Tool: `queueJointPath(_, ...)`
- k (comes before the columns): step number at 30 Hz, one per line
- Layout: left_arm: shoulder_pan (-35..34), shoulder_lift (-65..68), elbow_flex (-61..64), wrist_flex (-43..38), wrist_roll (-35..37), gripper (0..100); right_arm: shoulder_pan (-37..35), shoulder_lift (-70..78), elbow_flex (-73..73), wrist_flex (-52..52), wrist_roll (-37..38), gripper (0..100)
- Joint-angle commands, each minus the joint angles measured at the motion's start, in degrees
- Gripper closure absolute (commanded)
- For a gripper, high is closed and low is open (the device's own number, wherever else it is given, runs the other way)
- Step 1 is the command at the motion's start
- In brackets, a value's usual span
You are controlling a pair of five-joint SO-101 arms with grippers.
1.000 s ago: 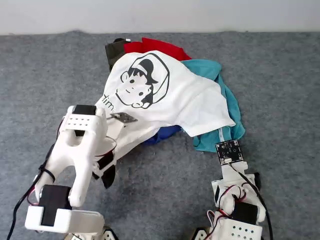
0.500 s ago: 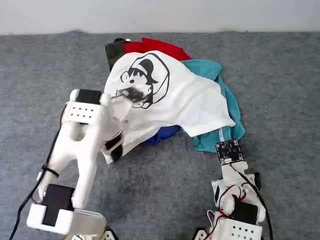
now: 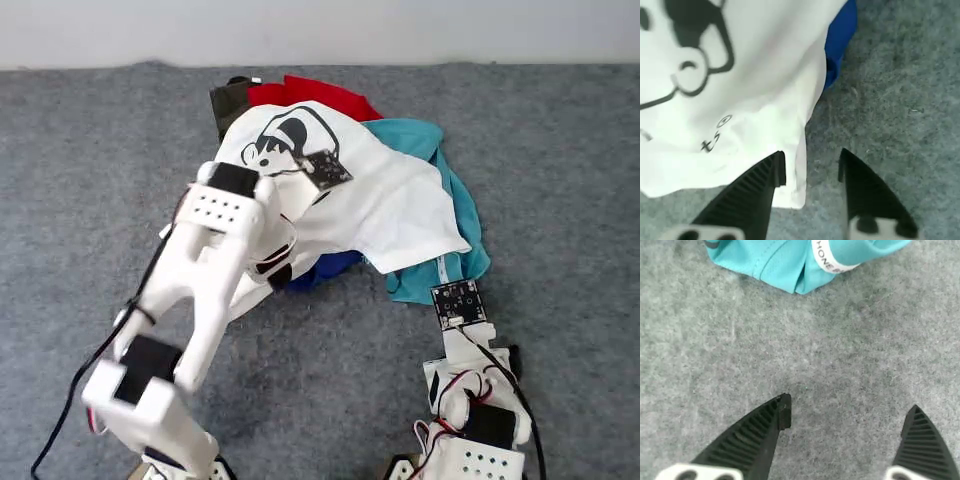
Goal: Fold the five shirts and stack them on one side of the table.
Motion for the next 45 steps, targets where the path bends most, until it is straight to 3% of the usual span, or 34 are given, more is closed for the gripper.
queueJointPath(1,0.26,6.07,-6.37,-0.35,6.59,81,0.31,-0.92,0.62,0.40,0.18,64.1)
queueJointPath(14,6.24,25.32,-31.52,9.76,7.38,81,0.22,-0.92,0.62,-0.04,0.18,64.1)
queueJointPath(26,5.27,39.30,-45.76,9.76,7.47,81,0.92,-0.92,-7.38,-1.71,0.62,64.1)
queueJointPath(35,4.84,49.23,-54.73,9.76,7.56,82,17.89,-0.92,-21.89,-13.32,0.26,64.1)
queueJointPath(41,2.37,52.13,-57.80,10.11,7.47,96,24.92,-0.92,-25.85,-13.93,0.26,64.1)
queueJointPath(45,-2.37,51.60,-62.37,11.34,7.56,98,27.21,-0.92,-25.23,-13.85,0.35,64.1)
